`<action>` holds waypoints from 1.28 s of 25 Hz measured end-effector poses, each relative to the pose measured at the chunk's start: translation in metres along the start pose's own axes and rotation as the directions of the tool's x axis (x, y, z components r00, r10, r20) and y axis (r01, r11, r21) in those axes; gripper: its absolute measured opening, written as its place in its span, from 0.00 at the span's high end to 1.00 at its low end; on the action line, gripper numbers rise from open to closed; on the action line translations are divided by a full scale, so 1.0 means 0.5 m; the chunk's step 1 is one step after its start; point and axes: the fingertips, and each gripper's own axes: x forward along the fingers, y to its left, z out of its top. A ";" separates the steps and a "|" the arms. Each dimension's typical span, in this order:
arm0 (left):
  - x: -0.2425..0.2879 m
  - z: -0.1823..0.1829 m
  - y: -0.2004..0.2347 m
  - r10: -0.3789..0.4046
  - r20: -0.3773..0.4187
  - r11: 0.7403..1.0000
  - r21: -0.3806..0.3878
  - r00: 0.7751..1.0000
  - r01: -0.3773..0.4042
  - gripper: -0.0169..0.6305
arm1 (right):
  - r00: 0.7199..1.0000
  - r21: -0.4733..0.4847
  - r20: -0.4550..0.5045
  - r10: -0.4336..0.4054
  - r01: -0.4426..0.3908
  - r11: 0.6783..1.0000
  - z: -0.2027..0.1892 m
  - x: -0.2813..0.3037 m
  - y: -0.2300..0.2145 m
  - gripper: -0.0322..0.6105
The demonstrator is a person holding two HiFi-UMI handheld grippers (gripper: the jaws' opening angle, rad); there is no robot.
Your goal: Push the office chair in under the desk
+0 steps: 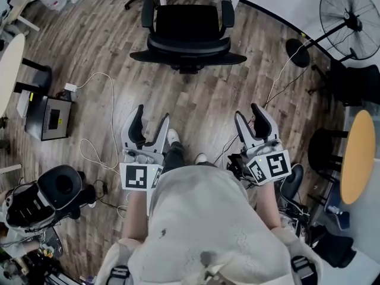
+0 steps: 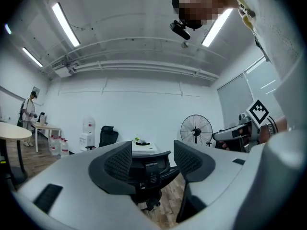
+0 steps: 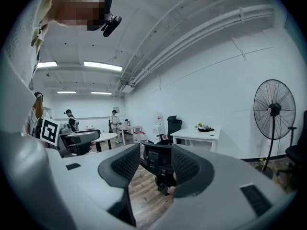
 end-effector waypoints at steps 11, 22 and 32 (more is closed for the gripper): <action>0.118 -0.040 0.202 -0.072 -0.036 0.997 0.001 0.997 0.072 0.54 | 0.995 -0.009 -0.023 -0.095 0.095 0.995 0.003 0.182 -0.015 0.58; 0.189 -0.110 0.320 -0.086 -0.081 0.996 0.008 0.993 0.086 0.54 | 0.975 -0.069 -0.109 -0.194 0.187 0.980 -0.053 0.301 -0.083 0.58; 0.312 -0.170 0.283 -0.071 -0.148 0.996 0.040 0.986 0.078 0.54 | 0.970 -0.077 -0.166 -0.175 0.164 0.983 -0.092 0.373 -0.220 0.58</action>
